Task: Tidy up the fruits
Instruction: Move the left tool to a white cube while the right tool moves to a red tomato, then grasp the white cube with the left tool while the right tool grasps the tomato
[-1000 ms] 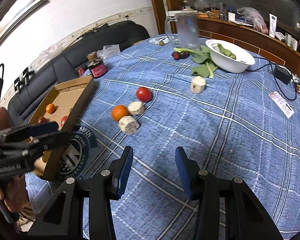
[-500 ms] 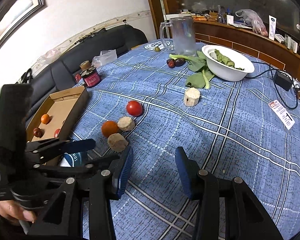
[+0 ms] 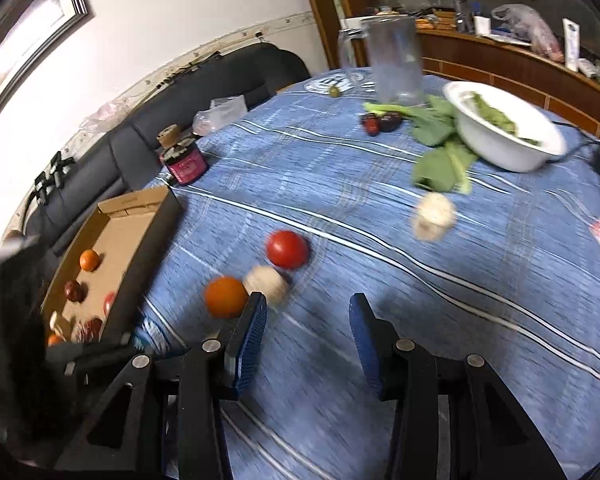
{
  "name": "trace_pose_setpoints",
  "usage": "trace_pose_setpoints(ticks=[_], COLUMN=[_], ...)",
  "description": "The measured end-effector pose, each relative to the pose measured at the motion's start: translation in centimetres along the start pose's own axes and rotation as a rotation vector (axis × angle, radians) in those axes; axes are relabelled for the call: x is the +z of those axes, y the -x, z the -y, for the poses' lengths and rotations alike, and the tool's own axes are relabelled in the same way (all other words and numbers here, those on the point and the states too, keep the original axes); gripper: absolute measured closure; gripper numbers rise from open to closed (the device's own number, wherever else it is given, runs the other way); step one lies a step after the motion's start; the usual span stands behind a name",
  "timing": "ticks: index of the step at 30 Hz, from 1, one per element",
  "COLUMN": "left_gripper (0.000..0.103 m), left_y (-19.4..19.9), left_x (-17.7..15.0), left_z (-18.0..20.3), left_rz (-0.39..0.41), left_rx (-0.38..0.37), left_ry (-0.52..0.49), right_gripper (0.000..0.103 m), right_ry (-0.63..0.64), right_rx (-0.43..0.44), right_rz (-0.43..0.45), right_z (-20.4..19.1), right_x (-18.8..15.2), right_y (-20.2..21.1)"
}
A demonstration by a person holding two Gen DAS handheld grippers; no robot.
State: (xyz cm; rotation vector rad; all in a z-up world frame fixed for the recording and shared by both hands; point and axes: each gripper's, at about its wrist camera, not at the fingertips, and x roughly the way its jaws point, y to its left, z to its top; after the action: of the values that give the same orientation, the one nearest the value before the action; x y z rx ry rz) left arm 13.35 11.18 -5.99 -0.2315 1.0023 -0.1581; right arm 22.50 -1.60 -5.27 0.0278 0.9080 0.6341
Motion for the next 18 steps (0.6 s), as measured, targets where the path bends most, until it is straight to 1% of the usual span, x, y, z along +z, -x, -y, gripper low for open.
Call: trace_pose_setpoints(ticks=[5, 7, 8, 9, 10, 15, 18], left_gripper=[0.083, 0.083, 0.083, 0.083, 0.083, 0.083, 0.083], left_y=[2.0, 2.7, 2.9, 3.1, 3.4, 4.3, 4.8], left_x=[-1.1, -1.4, -1.5, -1.6, -1.7, -2.1, -2.1], left_z=[-0.8, -1.0, -1.0, -1.0, -1.0, -1.6, -1.7], left_rz=[0.026, 0.034, 0.039, 0.043, 0.046, 0.065, 0.080], left_rx=[0.003, 0.004, 0.004, 0.008, 0.009, 0.010, 0.018], left_ry=[0.021, 0.024, 0.023, 0.021, 0.019, 0.030, 0.029], right_gripper=[0.059, 0.061, 0.066, 0.069, 0.071, 0.071, 0.071], right_ry=[-0.007, -0.017, -0.020, -0.007, 0.003, 0.000, -0.006], right_rx=[-0.027, -0.033, -0.039, -0.056, -0.065, -0.075, -0.054], right_rz=[-0.010, -0.039, -0.055, -0.042, -0.040, -0.008, 0.014], right_z=[-1.1, -1.2, -1.3, -1.5, -1.7, -2.1, -2.4], right_x=[1.6, 1.9, 2.0, 2.0, 2.0, 1.5, 1.0], right_y=[-3.5, -5.0, -5.7, -5.9, -5.9, -4.2, -2.5])
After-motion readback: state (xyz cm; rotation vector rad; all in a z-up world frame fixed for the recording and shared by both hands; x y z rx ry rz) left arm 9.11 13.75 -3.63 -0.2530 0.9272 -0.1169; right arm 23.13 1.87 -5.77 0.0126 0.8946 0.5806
